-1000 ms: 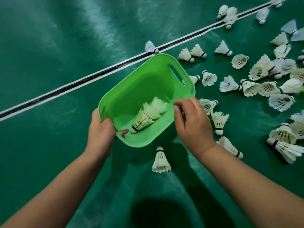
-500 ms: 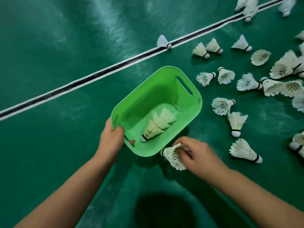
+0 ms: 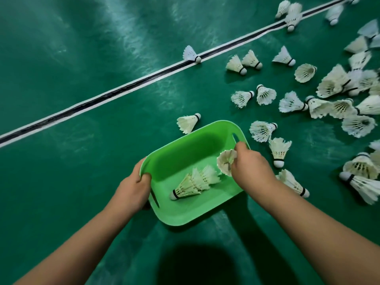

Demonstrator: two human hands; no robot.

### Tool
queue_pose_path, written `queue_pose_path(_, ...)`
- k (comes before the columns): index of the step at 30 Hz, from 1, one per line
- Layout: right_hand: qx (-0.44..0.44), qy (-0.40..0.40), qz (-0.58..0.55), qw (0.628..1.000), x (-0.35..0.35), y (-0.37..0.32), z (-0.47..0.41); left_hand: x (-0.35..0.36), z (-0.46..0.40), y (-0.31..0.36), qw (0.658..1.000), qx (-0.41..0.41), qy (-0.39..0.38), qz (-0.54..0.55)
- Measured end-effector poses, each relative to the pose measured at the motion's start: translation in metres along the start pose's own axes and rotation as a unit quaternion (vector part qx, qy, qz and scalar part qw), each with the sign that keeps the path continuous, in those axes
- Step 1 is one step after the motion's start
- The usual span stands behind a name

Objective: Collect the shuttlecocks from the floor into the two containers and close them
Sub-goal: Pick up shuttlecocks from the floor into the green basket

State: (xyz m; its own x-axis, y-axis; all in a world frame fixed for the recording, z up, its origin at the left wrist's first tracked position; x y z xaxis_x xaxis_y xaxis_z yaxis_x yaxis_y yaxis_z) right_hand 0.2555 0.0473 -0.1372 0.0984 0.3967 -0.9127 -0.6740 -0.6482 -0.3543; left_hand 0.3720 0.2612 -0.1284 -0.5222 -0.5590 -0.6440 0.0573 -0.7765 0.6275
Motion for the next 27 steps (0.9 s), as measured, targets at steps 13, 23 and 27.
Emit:
queue_pose_path(13, 0.068, -0.335, -0.012, 0.94, 0.042, 0.006, -0.02, 0.006, 0.01, -0.004, 0.996, 0.088, -0.029, -0.008)
queue_pose_path(23, 0.017, -0.152, 0.119, 0.981, 0.036, -0.014, -0.017, -0.002, 0.0, -0.015, 0.996, 0.085, -0.017, 0.015)
queue_pose_path(27, -0.107, -0.114, 0.085, 0.984, 0.01, -0.049, -0.015, -0.03, -0.018, -0.033, 0.996, 0.032, 0.041, 0.067)
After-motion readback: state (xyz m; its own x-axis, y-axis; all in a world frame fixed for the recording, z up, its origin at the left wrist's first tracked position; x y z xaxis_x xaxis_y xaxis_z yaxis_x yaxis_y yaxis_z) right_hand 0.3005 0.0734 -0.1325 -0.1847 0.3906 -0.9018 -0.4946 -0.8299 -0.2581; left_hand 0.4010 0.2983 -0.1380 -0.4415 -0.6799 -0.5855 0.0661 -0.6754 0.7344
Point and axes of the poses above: each hand's wrist, its own z-axis away from the middle knuckle, its own x-axis out of the palm, y = z × x, the point moved 1 cm from there along -z, towards the middle knuckle, and after that the axes turned 2 degrees about y, right-handed, at the moved point
